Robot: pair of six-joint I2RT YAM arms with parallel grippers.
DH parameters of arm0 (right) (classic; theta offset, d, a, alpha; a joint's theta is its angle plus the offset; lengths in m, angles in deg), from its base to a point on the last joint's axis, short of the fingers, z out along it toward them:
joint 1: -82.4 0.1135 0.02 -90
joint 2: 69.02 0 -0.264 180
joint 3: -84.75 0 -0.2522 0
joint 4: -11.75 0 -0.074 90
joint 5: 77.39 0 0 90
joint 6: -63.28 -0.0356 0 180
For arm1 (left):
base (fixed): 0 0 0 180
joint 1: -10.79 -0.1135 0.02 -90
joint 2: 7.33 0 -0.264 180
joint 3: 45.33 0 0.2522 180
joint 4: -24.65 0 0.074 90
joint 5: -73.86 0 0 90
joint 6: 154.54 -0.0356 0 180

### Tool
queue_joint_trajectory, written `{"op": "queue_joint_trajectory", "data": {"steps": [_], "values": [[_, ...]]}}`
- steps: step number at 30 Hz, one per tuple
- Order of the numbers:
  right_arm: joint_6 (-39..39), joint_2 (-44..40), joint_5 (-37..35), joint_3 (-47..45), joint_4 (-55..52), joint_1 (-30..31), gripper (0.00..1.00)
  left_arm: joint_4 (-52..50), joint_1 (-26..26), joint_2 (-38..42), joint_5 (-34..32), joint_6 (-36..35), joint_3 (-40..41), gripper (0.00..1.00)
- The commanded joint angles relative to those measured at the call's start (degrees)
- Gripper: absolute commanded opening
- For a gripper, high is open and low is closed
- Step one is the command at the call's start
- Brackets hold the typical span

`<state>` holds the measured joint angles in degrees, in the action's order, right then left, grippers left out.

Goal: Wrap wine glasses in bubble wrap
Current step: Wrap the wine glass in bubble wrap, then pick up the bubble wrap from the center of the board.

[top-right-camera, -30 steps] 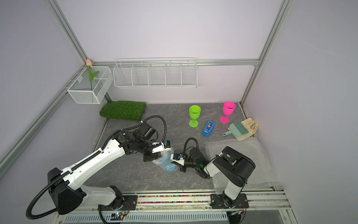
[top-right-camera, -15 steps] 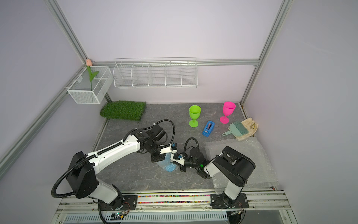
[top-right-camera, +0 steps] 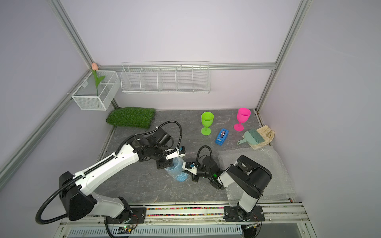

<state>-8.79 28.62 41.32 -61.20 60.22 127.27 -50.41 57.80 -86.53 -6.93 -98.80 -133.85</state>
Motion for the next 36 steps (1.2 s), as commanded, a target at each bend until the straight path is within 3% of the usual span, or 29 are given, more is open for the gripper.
{"op": "queue_joint_trajectory", "data": {"steps": [1,5,9,12,17,24,33,36], "values": [[-0.3,1.5,-0.5,-0.9,-0.4,-0.7,0.07,-0.9,0.1,4.3,-7.5,7.4,-0.9,0.36],[-0.2,1.1,-0.3,-0.9,-1.2,-0.9,0.07,2.1,0.1,6.7,-16.9,21.6,-0.4,0.38],[0.7,0.2,-0.4,-0.5,-3.5,-1.0,0.07,-2.5,0.0,4.3,-20.0,41.6,-3.9,0.39],[1.1,-0.6,-0.4,-0.2,-4.7,-1.0,0.07,-8.1,-0.4,0.3,-17.5,53.3,-5.6,0.39],[1.6,-1.6,-0.1,0.2,-7.1,-1.0,0.07,-10.0,-0.4,-3.0,-11.4,64.9,-2.9,0.35],[2.3,-2.2,0.0,0.8,-9.8,-1.0,0.07,-3.2,-0.5,0.1,-5.4,68.4,4.2,0.21],[1.7,-2.9,-1.5,0.8,-10.3,-1.0,0.07,-0.8,-0.4,-1.1,-2.8,66.7,4.8,0.01],[1.4,-6.2,-4.3,0.3,-12.8,-1.0,0.3,-4.6,-1.1,-1.1,-5.6,65.8,2.6,0.0]]}}
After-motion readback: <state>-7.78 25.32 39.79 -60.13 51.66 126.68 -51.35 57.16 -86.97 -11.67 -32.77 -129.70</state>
